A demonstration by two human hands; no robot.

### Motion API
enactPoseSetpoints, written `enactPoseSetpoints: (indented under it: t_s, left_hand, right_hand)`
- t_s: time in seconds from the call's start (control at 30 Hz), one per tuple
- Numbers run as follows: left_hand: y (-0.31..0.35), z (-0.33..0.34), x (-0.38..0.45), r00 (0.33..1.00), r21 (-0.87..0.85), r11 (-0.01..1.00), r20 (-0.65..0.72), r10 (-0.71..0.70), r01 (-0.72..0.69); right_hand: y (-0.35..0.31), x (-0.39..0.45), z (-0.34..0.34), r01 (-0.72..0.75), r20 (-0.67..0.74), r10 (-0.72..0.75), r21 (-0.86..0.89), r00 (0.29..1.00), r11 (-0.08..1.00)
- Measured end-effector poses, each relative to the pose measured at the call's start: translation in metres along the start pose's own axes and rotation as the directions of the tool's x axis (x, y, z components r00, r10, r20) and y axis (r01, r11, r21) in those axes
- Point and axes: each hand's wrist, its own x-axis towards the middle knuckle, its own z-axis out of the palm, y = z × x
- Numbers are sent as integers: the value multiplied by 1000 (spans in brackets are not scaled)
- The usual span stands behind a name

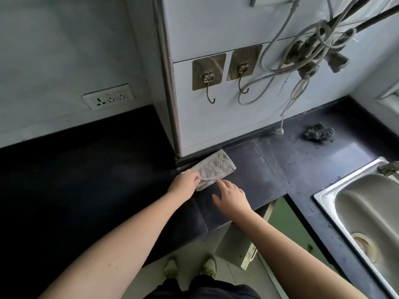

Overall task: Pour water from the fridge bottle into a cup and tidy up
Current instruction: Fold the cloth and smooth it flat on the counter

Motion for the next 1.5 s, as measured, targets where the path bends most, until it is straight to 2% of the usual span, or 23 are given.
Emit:
enactPoseSetpoints:
  t_s: [0.1, 0.17, 0.3, 0.4, 0.6, 0.77, 0.87, 0.97, 1.07, 1.17, 1.27, 1.37, 1.5]
  left_hand:
    - [5, -4, -6, 1000, -111, 994, -8, -15, 14]
    - [10, -6, -10, 999, -247, 968, -8, -40, 37]
    - [24, -13, -15, 994, -496, 864, -6, -105, 88]
    - [31, -23, -18, 987, -626, 770, -8, -163, 122]
    - [28, -38, -23, 981, -672, 730, -26, -191, 124]
    - [17, -41, -31, 974, -669, 730, -35, -223, 143]
    - [14, -41, -34, 970, -679, 717, -28, -240, 158]
    - [16, -41, -34, 967, -703, 695, -40, -253, 153]
    - [20, -38, -34, 966, -722, 678, -55, -254, 137]
    - [22, -32, -34, 969, -714, 692, -77, -233, 110]
    - [21, -25, -36, 972, -665, 740, -93, -217, 102]
    - [21, -14, -40, 968, -597, 802, -199, -155, 6]
    - [26, -3, -44, 952, -468, 883, -283, -116, -32]
  right_hand:
    - [2, 2, 4, -21, 28, 19, 62, 999, 998]
    - [3, 3, 7, -40, 47, 35, 109, 998, 993]
    - [2, 6, 14, -67, 44, 60, 160, 997, 985]
    - [2, 11, 19, -65, 20, 63, 113, 998, 991]
    - [-6, 17, 36, 39, -54, -46, -124, 997, 991]
    - [-5, 24, 41, 33, -236, -69, -156, 969, 987]
    - [-2, 26, 33, 35, -230, -49, -68, 972, 997]
    - [1, 20, 23, 56, -231, -15, 173, 973, 983]
    - [-1, 10, -2, 25, -202, 88, 498, 975, 867]
    - [3, 10, -20, -43, -163, 203, 669, 965, 742]
    - [7, 12, -32, -94, -64, 298, 868, 952, 488]
    - [4, 8, -44, -89, 24, 276, 970, 961, 228]
    - [-8, -3, -63, -41, 19, 179, 991, 984, 124]
